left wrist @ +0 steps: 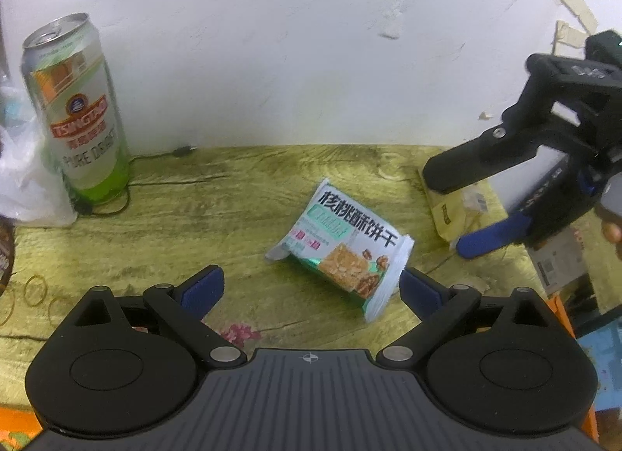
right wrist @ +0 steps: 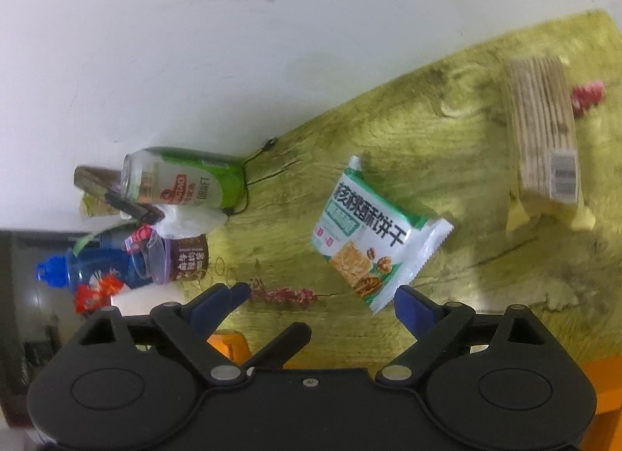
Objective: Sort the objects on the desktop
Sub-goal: 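Position the open right tool over the walnut pack and close on it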
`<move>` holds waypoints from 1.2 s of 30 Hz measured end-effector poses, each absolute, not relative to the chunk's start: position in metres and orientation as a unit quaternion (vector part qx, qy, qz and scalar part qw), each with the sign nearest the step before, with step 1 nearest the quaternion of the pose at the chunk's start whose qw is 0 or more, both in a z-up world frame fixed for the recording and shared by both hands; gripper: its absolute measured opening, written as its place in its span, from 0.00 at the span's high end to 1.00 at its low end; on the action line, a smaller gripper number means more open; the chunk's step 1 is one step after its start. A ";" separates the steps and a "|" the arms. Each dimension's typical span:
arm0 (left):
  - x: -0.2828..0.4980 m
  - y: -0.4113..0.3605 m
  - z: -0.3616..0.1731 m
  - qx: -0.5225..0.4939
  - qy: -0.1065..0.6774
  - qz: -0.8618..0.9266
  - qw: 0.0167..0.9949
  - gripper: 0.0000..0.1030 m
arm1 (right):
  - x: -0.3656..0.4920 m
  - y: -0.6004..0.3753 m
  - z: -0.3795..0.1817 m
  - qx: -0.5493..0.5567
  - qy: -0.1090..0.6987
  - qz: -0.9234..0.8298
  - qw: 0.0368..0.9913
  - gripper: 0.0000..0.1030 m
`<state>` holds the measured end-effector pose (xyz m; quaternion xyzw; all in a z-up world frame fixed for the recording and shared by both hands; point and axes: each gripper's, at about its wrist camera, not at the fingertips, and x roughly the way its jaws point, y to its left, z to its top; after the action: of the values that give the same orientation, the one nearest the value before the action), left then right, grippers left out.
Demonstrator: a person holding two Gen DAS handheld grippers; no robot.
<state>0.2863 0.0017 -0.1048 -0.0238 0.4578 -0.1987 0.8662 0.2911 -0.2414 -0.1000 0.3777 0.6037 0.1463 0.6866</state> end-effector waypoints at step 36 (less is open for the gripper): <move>0.337 -0.004 -0.161 -0.085 0.481 -0.293 0.822 0.01 | 0.316 -0.229 -0.172 0.477 0.585 0.060 0.653 0.03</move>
<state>0.3371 -0.0040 -0.1611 -0.0845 0.4807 -0.2932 0.8221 0.3163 -0.2291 -0.1724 0.4770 0.5847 0.0603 0.6534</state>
